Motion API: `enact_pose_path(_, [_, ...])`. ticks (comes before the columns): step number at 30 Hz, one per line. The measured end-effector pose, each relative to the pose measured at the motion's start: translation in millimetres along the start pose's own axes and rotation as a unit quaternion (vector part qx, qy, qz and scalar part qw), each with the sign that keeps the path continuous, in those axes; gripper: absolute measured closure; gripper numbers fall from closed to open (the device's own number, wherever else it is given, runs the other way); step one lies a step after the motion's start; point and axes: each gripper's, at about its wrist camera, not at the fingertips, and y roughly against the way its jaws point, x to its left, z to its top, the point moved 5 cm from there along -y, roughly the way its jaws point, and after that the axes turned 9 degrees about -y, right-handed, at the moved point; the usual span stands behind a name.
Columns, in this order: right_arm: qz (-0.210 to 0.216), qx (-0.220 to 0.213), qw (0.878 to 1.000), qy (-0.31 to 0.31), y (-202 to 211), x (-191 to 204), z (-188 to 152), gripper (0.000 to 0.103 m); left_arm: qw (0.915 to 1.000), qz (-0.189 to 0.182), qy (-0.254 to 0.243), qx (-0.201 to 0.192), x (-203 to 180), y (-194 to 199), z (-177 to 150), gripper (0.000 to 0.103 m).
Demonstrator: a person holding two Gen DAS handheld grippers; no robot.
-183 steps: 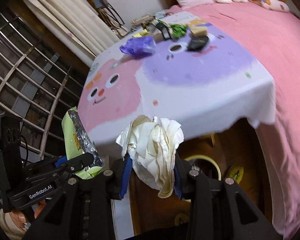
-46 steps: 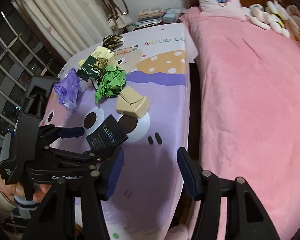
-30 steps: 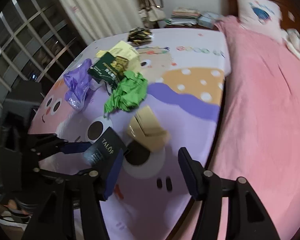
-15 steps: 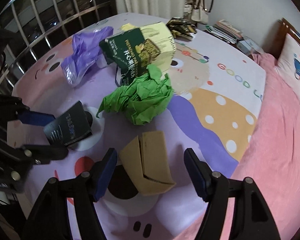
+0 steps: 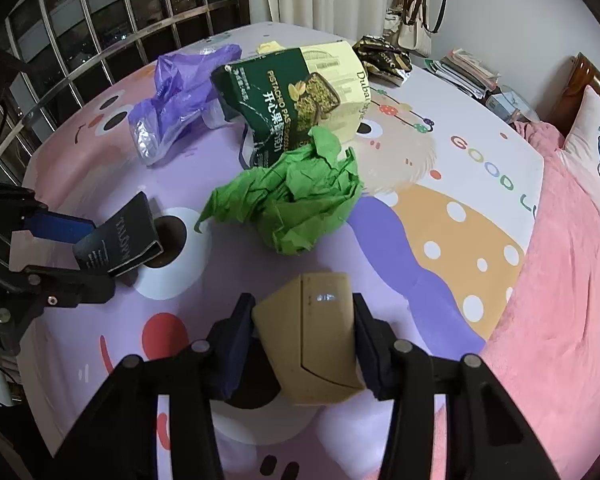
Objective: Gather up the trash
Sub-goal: 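Grasp the black TALOPN box with the left tool while the right tool grasps the beige cardboard, then carry the black box and beige cardboard over the bin and open both tools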
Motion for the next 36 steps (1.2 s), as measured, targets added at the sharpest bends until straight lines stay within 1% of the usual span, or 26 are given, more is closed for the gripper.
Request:
enact_pose_path(2, [-0.003,-0.002,1.000,-0.008,0.4,0.5,-0.2,0.057,1.0000,0.001,0.001,-0.002,1.1,1.4,-1.8,0.049])
enact_pose_path(6, [0.004,-0.005,1.000,-0.026,6.9,9.2,-5.1,0.058,0.9999,-0.003,0.003,-0.011,5.5,9.0,-7.0,0.049])
enact_pose_path(10, [0.019,-0.020,0.998,-0.049,24.4,23.8,-7.7,0.058,0.9998,-0.005,0.003,-0.019,10.7,19.5,-12.4,0.049])
enact_pose_path(15, [0.029,-0.041,0.997,-0.064,52.5,51.6,-9.5,0.058,0.9995,-0.011,-0.004,-0.029,13.6,38.2,-20.0,0.049])
enact_pose_path(21, [0.040,-0.069,0.994,-0.078,89.9,98.2,-17.6,0.057,0.9984,-0.019,-0.027,-0.046,22.2,75.5,-42.7,0.049])
enact_pose_path(24, [0.040,-0.076,0.993,-0.086,103.9,127.0,-24.6,0.057,0.9974,-0.023,-0.042,-0.054,27.5,93.5,-59.9,0.049])
enact_pose_path(28, [0.036,-0.084,0.990,-0.103,117.6,167.3,-38.3,0.057,0.9952,-0.029,-0.071,-0.061,44.9,122.9,-94.1,0.049])
enact_pose_path(33, [0.016,-0.095,0.985,-0.141,127.4,223.1,-59.8,0.057,0.9907,-0.040,-0.111,-0.067,71.8,150.4,-131.5,0.049])
enact_pose_path(36, [0.003,-0.097,0.980,-0.175,127.0,254.9,-74.2,0.057,0.9867,-0.050,-0.139,-0.068,89.7,164.0,-157.3,0.049])
